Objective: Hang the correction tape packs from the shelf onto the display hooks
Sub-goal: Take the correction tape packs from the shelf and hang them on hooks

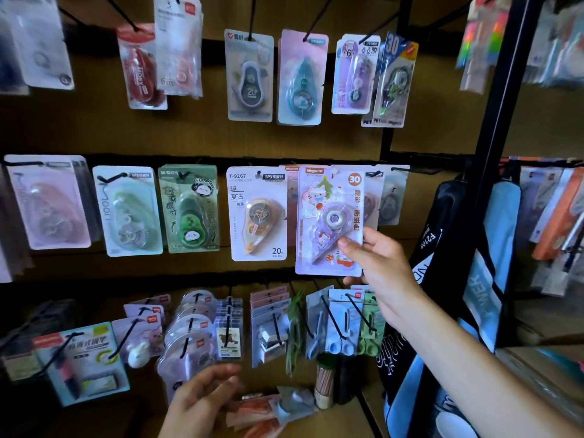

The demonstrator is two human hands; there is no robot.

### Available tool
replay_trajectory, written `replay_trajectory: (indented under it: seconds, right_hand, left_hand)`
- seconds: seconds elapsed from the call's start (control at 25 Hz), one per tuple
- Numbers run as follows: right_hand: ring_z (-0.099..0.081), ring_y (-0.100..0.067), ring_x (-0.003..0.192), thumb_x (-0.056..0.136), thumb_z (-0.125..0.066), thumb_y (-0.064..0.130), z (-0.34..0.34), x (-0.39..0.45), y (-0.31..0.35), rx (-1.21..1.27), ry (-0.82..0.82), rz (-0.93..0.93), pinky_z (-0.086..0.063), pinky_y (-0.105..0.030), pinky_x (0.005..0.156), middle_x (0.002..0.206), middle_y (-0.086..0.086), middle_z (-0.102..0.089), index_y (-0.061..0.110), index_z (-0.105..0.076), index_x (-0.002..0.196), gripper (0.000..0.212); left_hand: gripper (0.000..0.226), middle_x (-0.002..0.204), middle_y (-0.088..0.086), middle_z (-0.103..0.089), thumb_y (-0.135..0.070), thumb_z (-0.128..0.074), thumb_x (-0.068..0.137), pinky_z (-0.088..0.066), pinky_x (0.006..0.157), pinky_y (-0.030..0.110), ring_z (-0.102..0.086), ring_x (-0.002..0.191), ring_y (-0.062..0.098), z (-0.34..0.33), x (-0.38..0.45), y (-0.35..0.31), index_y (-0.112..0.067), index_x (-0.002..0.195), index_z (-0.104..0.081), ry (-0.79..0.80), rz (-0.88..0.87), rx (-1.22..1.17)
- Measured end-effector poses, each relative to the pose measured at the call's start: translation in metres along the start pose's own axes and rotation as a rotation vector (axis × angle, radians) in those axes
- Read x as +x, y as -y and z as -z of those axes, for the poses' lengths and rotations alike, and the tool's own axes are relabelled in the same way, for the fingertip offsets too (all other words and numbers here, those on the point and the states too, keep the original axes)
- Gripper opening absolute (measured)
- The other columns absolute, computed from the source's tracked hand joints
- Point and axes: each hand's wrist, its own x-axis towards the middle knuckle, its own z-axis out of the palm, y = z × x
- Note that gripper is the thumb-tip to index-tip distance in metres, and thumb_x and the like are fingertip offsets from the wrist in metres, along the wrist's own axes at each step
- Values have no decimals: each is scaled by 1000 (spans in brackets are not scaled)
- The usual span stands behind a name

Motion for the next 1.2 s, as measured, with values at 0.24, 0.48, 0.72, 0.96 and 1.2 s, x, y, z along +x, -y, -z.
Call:
replay_trajectory:
  seconds: [0.24,0.48,0.72,0.96,1.2]
  right_hand:
    - [-60,-17,70,94,-59,8,39,-5,-8,128,-182,-41,-45,-26,50,87,-6,-69,10,-68,103,13]
    - [-63,-18,71,97,-55,9,51,-17,-28,105,-152,-93,-47,-26,50,91,-9,-70,13,-70,102,16]
    - [-65,-18,75,97,-55,13,50,-26,-28,160,-105,-105,-47,-29,53,91,-6,-72,15,-71,93,17]
    - [-62,-19,66,96,-57,11,29,-42,-57,19,-101,-256,-46,-27,45,85,-12,-69,14,-72,90,16]
    - [-58,-16,70,99,-53,13,7,-31,-35,92,-48,-97,-44,-24,48,90,-8,-68,12,-69,94,17]
  left_hand:
    - [13,80,8,-76,-7,-66,87,-46,67,32,-66,83,31,2,1,7,-11,98,-71,-1,-4,36]
    - [13,75,8,-75,-2,-66,85,-48,69,35,-67,83,33,-6,0,13,-7,95,-72,-12,16,11]
    - [12,84,13,-75,-4,-66,85,-47,68,35,-65,84,33,-14,-4,12,-8,95,-72,2,34,8]
    - [13,78,11,-75,-2,-65,84,-51,72,35,-66,88,36,-11,5,14,-6,95,-71,22,10,47]
    - [11,85,13,-75,0,-67,83,-49,72,31,-66,87,32,-9,3,15,-7,90,-73,35,4,36]
